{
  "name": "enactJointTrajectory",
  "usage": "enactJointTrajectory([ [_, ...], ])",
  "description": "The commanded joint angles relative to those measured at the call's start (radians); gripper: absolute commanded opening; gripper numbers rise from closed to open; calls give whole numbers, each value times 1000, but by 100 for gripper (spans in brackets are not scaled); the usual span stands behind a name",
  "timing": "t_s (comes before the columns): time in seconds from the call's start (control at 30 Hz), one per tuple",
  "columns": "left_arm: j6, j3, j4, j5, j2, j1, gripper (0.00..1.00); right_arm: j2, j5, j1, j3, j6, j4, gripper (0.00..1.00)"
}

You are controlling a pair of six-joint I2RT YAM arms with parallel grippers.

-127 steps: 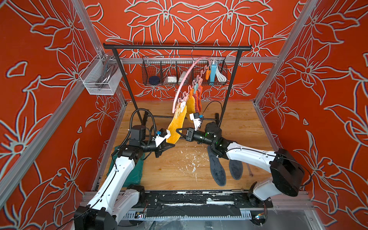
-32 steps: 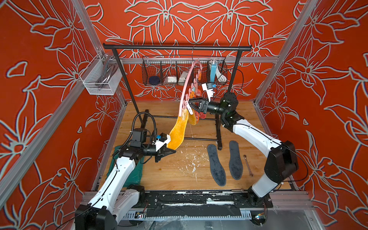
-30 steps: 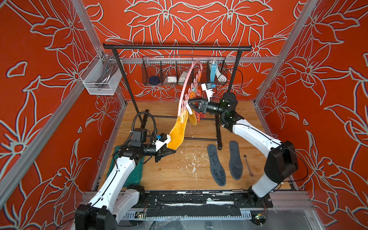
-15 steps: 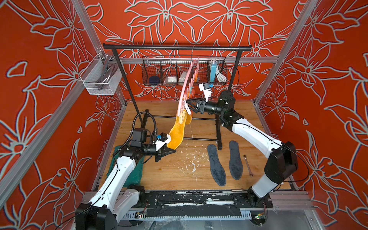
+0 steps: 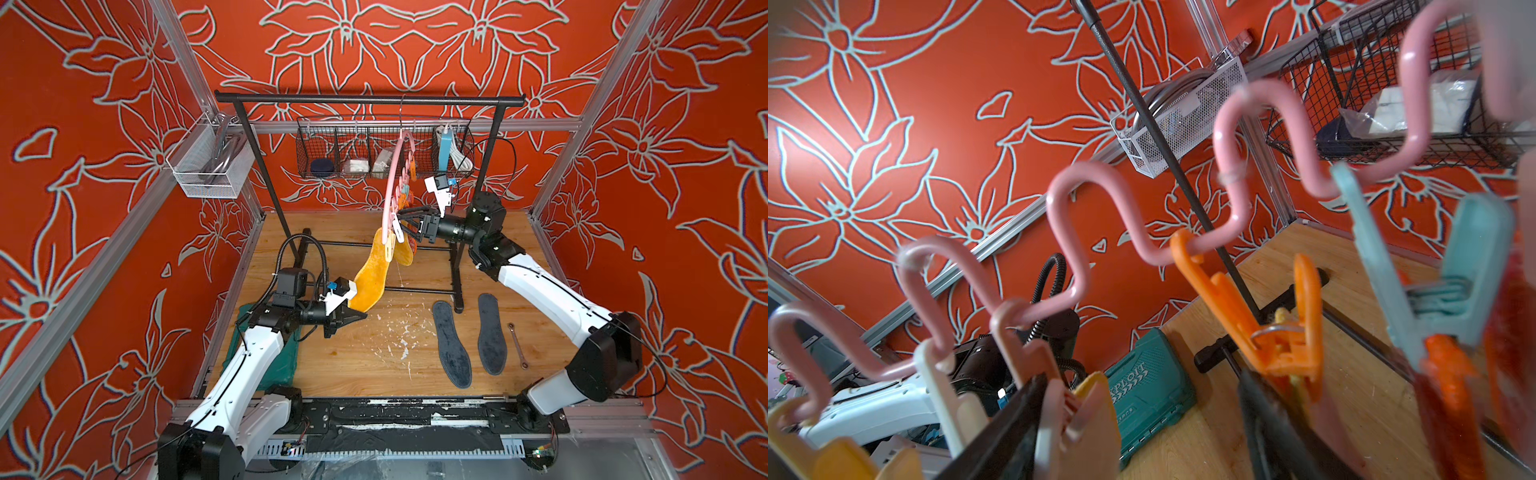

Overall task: Take the shoe insoles off the hanger
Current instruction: Open the clamp at the hanger.

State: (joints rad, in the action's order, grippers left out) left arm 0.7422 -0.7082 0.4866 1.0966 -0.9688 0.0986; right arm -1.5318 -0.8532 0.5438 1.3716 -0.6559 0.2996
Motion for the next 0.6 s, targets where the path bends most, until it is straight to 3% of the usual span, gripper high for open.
enactJointTrajectory([
  [0.0,16,13,12,7,-2,6,0,23,-14,1,10,34,-29,76],
  [0.2,16,19,8,4,2,6,0,24,59,-4,13,25,-85,73],
  [0.37,10,15,0,-21,-10,7,0,32,55,-7,-11,13,-46,66],
  [0.57,5,22,-22,-37,-13,12,0,51,26,-7,-30,6,5,67],
])
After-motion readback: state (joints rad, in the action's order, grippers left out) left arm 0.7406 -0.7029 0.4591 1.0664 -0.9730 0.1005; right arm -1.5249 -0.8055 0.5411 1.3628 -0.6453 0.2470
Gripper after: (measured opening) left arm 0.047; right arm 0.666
